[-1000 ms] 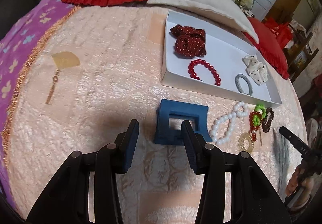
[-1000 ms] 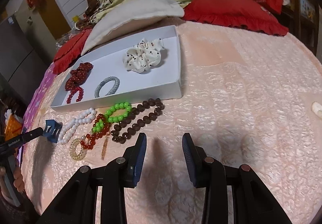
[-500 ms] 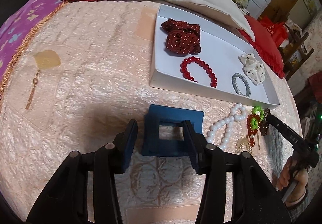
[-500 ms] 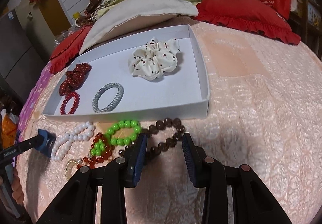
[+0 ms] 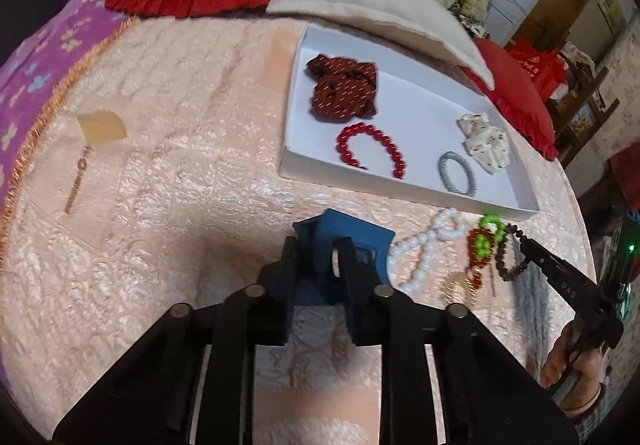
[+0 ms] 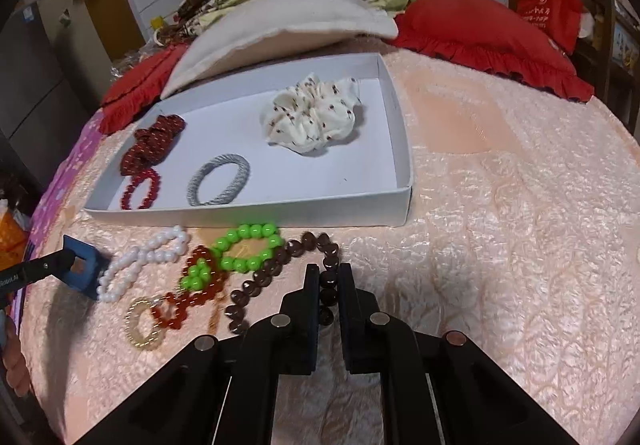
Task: Organize jewelry
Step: 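Lift and carry the blue clip and brown bracelet toward the white box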
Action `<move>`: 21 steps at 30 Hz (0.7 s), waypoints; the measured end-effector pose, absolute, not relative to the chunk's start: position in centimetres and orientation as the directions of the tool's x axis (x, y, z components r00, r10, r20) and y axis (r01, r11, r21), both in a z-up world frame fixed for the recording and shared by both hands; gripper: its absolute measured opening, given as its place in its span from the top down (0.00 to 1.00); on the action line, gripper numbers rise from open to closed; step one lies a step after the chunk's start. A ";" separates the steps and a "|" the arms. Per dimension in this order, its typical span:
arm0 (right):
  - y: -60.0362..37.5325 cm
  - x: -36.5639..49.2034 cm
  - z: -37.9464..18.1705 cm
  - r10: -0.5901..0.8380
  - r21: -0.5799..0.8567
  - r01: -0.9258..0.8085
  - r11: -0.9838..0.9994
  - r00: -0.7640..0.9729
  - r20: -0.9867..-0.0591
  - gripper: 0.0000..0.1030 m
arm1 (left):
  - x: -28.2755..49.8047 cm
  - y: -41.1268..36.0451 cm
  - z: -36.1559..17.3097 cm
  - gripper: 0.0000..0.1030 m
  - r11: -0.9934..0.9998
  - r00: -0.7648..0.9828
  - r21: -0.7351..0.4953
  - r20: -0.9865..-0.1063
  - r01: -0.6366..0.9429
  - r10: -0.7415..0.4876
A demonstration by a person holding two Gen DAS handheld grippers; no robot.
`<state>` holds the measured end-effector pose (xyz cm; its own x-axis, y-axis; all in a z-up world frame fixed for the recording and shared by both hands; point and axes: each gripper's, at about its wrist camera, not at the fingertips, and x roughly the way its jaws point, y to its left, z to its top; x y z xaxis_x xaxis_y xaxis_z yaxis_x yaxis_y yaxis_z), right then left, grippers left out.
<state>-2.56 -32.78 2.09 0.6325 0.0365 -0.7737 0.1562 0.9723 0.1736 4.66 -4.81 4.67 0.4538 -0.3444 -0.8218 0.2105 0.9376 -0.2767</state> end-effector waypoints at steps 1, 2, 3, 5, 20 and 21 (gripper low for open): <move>-32.7 -2.9 2.6 0.040 0.177 0.152 0.972 0.640 -0.768 0.92 | 4.3 -5.0 5.0 0.84 0.938 0.456 -0.265 -0.822 0.222 -0.340; -32.5 -3.2 3.0 0.039 0.175 0.148 0.973 0.646 -0.762 0.92 | 4.0 -5.2 5.3 0.84 0.938 0.457 -0.259 -0.822 0.230 -0.340; -32.3 -3.5 3.5 0.037 0.172 0.145 0.974 0.652 -0.757 0.92 | 3.7 -5.4 5.5 0.84 0.937 0.458 -0.256 -0.821 0.238 -0.341; -32.0 -4.1 4.4 0.035 0.166 0.136 0.977 0.664 -0.747 0.92 | 3.2 -5.4 5.7 0.84 0.936 0.459 -0.254 -0.820 0.242 -0.341; -30.2 -8.1 10.8 0.021 0.122 0.084 0.989 0.737 -0.676 0.92 | -1.9 -5.4 11.5 0.85 0.921 0.528 -0.252 -0.761 0.296 -0.378; -30.1 -8.2 11.1 0.019 0.118 0.082 0.990 0.739 -0.673 0.92 | -2.1 -5.4 11.9 0.85 0.919 0.531 -0.253 -0.756 0.302 -0.382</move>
